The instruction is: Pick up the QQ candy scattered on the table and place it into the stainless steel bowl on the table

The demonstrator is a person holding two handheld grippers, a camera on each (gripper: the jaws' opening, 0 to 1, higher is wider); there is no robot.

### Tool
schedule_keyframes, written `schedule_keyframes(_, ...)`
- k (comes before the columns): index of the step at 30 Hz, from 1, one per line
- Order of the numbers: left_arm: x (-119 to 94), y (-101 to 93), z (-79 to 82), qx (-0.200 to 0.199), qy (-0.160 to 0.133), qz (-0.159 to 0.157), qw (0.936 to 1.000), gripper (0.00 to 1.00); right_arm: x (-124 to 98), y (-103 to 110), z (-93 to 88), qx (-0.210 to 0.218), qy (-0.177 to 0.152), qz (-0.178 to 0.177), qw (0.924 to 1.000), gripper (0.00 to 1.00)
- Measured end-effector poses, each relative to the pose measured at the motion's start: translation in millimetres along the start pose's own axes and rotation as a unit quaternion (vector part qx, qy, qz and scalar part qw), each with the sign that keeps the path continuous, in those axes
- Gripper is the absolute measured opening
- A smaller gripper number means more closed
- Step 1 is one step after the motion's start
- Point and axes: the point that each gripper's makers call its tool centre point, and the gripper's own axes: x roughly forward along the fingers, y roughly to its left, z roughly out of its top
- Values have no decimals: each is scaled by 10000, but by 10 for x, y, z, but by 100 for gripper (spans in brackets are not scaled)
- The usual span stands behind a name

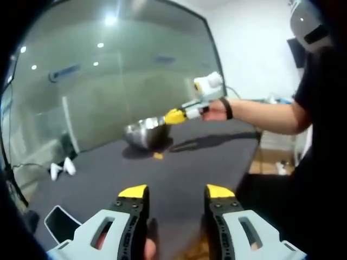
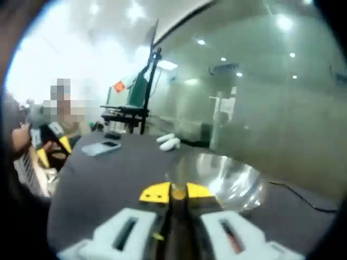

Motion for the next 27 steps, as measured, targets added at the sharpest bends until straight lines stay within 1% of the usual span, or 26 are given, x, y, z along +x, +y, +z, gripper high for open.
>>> schedule_keyframes(3,9,-21,35,-2,-46,-37,10000,42,138,-190,25,61,-14,-145,9999,10)
schedule_keyframes(4,15,-28,34,12,-31,-53,10000,42,181,-265,20,241,-5,-233,9994,10)
schedule_keyframes(5,21,-31,32,28,-17,-59,10000,42,219,-313,26,328,-7,-262,9991,10)
schedule_keyframes(7,28,-30,33,64,13,-57,10000,42,275,-352,43,349,-19,-251,9991,10)
schedule_keyframes(10,24,-30,64,47,-27,-61,10000,42,323,-430,54,399,-11,-375,9985,10)
schedule_keyframes(15,9,-33,7,36,44,-49,10000,42,353,-495,-7,513,28,-449,9977,10)
schedule_keyframes(17,4,-29,-3,10,48,-35,10000,42,355,-500,-45,524,60,-420,9977,11)
schedule_keyframes(18,4,-28,-3,5,46,-34,10000,42,352,-490,-55,529,76,-392,9978,14)
schedule_keyframes(20,7,-29,-1,10,47,-38,10000,42,342,-467,-83,552,140,-376,9977,24)
schedule_keyframes(21,10,-29,2,17,45,-41,10000,42,334,-470,-94,546,164,-399,9976,26)
schedule_keyframes(23,19,-33,4,12,45,-58,10000,42,311,-480,-97,533,147,-428,9975,24)
schedule_keyframes(27,27,-39,7,3,38,-82,10000,42,292,-441,-96,552,136,-362,9977,24)
